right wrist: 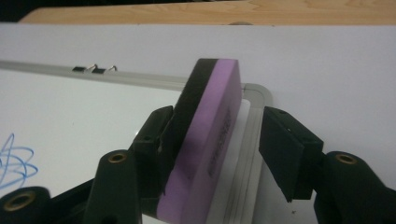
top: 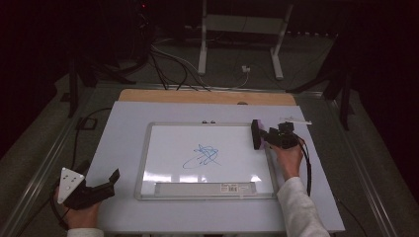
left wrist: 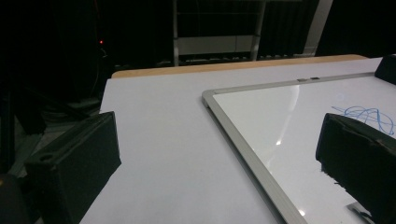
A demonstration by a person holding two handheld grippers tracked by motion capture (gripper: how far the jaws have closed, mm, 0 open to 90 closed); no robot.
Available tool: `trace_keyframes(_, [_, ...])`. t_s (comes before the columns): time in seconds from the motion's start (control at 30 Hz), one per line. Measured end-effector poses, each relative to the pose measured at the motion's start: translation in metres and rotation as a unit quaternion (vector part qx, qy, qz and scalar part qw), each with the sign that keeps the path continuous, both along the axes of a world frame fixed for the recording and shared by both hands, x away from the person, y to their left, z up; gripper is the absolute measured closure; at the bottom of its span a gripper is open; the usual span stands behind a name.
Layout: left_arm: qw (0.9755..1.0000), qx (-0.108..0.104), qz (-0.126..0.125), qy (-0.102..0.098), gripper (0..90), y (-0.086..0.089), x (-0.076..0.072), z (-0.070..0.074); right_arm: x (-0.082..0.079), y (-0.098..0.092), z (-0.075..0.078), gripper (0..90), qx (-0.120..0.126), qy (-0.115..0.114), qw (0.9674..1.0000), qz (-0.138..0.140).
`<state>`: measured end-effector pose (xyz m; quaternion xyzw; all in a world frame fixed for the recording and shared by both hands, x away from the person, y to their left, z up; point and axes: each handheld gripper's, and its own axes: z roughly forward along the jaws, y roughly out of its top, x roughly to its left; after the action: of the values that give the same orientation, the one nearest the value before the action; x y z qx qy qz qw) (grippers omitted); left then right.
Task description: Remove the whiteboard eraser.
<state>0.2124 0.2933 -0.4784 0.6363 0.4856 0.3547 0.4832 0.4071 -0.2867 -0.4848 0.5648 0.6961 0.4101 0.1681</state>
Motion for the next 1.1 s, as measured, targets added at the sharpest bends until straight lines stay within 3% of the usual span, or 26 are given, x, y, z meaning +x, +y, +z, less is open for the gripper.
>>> trace_keyframes(0.37, [1.0,0.0,0.0,0.0,0.6,-0.001,0.0,0.0,0.002,0.001,-0.003,43.0,0.015,0.014,0.9998,0.002])
trace_keyframes(0.5, [1.0,0.001,0.0,-0.001,0.7,-0.001,0.0,0.0,0.004,0.008,-0.004,41.6,0.017,0.016,0.9996,0.016])
trace_keyframes(0.73, [1.0,-0.002,0.002,-0.001,0.7,0.001,-0.001,0.0,0.008,0.017,-0.009,35.6,0.03,0.029,0.9988,0.025])
trace_keyframes(0.8, [1.0,-0.002,0.001,-0.001,0.7,0.001,0.0,0.0,0.01,0.02,-0.012,31.4,0.027,0.042,0.9984,0.029])
trace_keyframes(0.93, [1.0,-0.001,0.002,-0.003,0.7,0.001,-0.001,0.0,0.01,0.024,-0.017,37.9,0.013,0.053,0.9979,0.034])
trace_keyframes(1.1, [1.0,-0.003,0.003,-0.002,0.7,0.001,-0.001,0.0,0.01,0.026,-0.018,41.0,0.001,0.05,0.9982,0.033])
